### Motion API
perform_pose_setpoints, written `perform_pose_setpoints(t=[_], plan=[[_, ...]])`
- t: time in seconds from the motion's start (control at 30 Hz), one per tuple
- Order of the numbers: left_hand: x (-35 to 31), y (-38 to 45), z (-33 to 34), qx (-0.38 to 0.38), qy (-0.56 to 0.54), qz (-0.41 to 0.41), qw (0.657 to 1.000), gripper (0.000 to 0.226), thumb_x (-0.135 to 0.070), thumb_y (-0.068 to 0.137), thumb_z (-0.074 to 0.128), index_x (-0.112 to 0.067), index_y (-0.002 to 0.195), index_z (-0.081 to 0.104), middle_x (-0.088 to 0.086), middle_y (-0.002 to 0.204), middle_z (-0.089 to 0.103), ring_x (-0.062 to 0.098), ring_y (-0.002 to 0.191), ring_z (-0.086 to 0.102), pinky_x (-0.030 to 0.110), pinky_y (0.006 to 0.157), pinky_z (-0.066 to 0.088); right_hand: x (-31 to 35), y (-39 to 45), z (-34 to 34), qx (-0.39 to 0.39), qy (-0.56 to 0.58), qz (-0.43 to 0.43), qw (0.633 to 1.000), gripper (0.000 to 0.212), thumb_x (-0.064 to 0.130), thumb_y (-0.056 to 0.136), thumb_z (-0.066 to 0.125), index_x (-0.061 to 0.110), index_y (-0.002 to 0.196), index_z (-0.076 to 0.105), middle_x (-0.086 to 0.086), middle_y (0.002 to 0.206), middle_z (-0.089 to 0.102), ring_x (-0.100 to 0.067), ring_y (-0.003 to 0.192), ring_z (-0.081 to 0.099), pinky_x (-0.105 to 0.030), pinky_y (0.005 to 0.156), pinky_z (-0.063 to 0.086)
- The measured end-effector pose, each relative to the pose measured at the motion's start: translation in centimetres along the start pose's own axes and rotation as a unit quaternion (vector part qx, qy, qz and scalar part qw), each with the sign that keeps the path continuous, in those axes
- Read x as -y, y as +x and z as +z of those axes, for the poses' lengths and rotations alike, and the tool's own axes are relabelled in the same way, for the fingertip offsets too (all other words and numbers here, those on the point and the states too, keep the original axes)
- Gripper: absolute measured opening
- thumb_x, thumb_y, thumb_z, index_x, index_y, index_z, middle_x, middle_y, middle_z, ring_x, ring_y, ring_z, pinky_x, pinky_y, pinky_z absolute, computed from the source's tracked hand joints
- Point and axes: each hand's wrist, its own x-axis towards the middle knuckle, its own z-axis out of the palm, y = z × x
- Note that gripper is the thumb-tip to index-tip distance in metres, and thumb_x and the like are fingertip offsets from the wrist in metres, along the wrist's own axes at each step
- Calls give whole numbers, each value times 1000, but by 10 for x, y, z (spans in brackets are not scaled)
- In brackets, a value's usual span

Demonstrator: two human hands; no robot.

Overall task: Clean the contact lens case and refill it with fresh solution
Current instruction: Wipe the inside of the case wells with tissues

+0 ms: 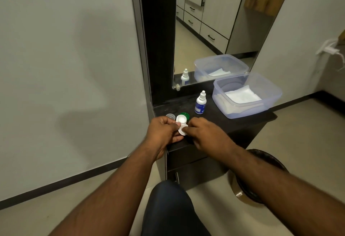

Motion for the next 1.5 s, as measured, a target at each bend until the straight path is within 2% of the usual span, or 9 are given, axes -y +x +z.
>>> perform_pose_setpoints(t=[0.23,0.5,0.67,0.83,1.03,1.27,1.33,1.43,1.5], plan=[[-3,-5,3,-6,26,2,1000,10,2,88,62,-4,80,62,18,96,68,23,76,71,28,60,60,18,-6,14,-115,326,234,909,25,12,91,59,9,114,69,1,91,57,-5,84,55,0,72,36],[-5,-12,6,-16,38,7,999,10,5,86,62,-3,81,62,15,97,66,23,76,70,26,55,59,-2,-6,-9,32,170,97,980,30,16,92,55,14,121,64,0,99,55,-11,91,52,-23,83,44],[-5,-12,5,-22,57,8,998,5,3,87,63,-2,88,63,15,99,65,21,78,68,23,52,57,3,-4,-4,2,74,40,996,33,22,92,55,16,124,62,-6,107,58,-15,98,50,-20,79,34],[-7,-10,5,-15,63,4,998,8,4,86,63,4,94,64,17,102,67,21,76,69,22,52,57,-7,-8,-6,-71,87,21,993,26,8,78,72,9,104,72,-8,89,67,-20,81,62,-27,69,50],[-7,-8,1,4,56,-1,998,10,5,86,62,4,96,63,17,99,67,23,80,70,24,55,58,-9,6,-12,10,-65,-74,995,29,16,68,83,11,95,74,-11,87,68,-24,75,64,-33,61,53],[-3,-4,1,6,42,2,999,11,5,87,61,-3,81,61,14,87,67,18,71,67,25,57,59,35,2,-4,7,27,131,991,21,23,93,51,9,104,63,-4,98,53,-18,82,54,-19,63,32],[-3,-5,2,2,45,10,999,17,7,86,60,-5,75,59,12,83,66,18,68,66,27,60,60,36,8,-3,-22,211,295,932,17,17,88,56,5,90,68,-2,81,55,-16,73,54,-20,56,35],[-5,-7,1,1,46,14,999,17,8,85,61,-5,74,58,14,85,65,19,68,67,27,57,60,27,8,-13,-76,586,464,660,11,7,82,63,4,88,72,-9,75,67,-19,70,60,-24,51,44],[-5,-7,2,1,41,14,999,16,8,85,61,-4,75,58,15,89,65,20,69,68,26,54,59,20,0,-15,-137,645,481,578,12,3,82,63,5,91,71,-11,84,70,-22,77,62,-29,61,50]])
